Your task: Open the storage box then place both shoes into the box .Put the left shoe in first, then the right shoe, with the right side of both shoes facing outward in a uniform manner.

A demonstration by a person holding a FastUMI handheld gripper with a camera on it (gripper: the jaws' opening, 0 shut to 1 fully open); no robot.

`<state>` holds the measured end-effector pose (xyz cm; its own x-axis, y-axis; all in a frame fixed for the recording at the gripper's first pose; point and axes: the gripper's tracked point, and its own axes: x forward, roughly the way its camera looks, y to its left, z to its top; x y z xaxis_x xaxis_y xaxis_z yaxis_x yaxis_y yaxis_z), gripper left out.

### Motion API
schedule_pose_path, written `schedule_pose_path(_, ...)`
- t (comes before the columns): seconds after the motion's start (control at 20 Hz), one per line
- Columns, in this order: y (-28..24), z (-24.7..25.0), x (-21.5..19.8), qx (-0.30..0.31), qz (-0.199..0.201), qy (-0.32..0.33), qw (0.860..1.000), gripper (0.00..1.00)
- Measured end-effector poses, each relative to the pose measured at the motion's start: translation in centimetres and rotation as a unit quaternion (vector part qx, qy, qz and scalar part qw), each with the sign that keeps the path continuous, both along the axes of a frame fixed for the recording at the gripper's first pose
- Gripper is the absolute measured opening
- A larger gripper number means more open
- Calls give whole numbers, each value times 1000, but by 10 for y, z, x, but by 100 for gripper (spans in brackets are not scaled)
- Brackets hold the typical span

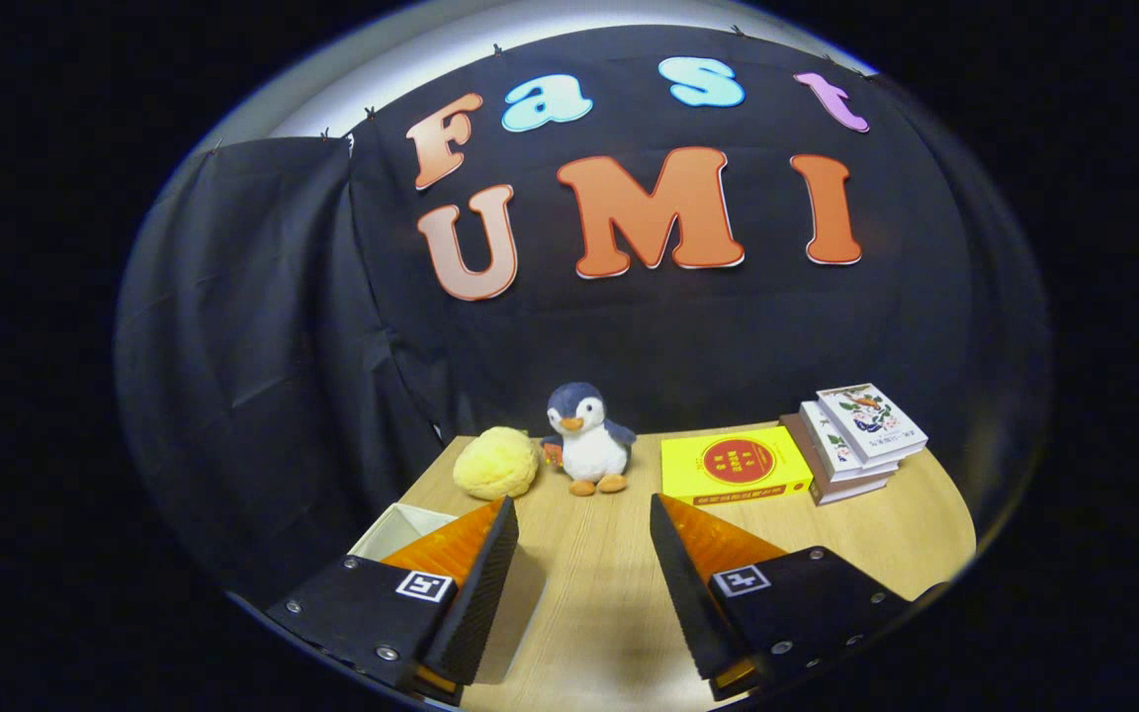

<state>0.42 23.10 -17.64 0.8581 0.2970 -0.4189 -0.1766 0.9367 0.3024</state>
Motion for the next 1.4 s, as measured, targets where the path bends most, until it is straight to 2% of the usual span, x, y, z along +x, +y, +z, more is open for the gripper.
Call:
schedule_pose_path(0.3,-85,37,22,-13,-43,-79,996,92)
schedule_pose_path(0.6,-137,83,23,-36,-74,-148,986,94)
schedule_pose_path(0.85,-152,115,14,-34,-78,-184,979,93)
schedule_pose_path(1.4,-143,137,1,-37,-58,-198,978,96)
